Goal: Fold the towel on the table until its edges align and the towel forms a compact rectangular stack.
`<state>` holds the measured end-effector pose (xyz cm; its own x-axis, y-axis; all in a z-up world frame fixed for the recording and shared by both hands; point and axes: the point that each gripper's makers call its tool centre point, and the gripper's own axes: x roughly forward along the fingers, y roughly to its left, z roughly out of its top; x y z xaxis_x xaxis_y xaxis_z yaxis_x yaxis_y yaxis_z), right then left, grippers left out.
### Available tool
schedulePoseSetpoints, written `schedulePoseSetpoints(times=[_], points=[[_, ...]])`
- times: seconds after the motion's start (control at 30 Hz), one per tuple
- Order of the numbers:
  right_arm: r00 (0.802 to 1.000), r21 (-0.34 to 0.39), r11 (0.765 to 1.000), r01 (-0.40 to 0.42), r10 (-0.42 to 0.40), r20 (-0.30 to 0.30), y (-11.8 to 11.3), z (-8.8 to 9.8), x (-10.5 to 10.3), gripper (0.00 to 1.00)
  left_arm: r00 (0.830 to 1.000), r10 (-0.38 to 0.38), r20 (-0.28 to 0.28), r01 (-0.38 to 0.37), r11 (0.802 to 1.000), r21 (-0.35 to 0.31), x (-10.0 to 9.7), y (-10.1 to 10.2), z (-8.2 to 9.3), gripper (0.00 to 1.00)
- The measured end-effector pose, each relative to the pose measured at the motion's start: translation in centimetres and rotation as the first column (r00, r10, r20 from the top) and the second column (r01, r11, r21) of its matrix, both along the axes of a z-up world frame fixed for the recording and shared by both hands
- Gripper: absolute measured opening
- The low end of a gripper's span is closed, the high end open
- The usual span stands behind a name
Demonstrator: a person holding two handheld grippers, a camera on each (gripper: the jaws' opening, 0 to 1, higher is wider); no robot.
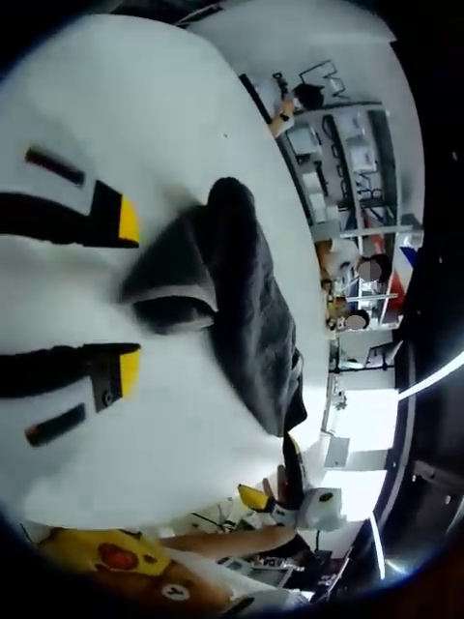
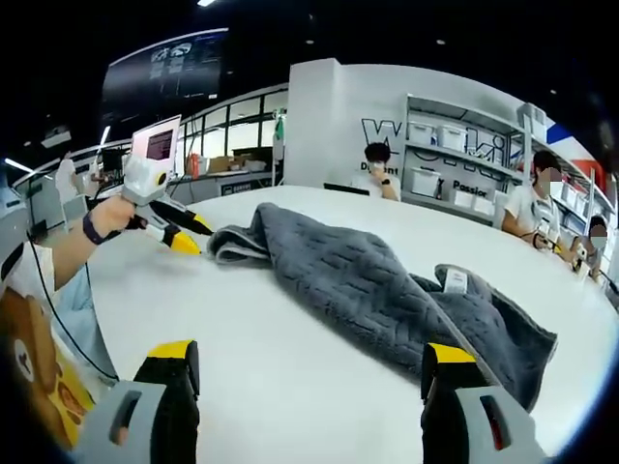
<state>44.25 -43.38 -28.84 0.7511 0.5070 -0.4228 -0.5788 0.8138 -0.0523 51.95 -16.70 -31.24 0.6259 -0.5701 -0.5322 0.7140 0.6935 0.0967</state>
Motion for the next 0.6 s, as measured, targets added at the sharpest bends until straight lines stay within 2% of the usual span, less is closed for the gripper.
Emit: schedulePoseSetpoints(times=[0.27, 0.6], points=[[1.0, 0.001, 1.0, -0.002, 0.002, -0.008, 0.0, -0.3, 0.1, 1.0, 1.0, 0.015, -0.018, -0.015, 1.0, 0.014, 0.8, 0.0, -0.9, 0.32], [1.0, -0.003, 1.0, 0.0, 0.0, -0.013, -0.1, -0.5, 0.1, 1.0, 0.999, 0.027, -0.03, -0.027, 1.0, 0.007, 1.4, 0.4, -1.1, 0.26]])
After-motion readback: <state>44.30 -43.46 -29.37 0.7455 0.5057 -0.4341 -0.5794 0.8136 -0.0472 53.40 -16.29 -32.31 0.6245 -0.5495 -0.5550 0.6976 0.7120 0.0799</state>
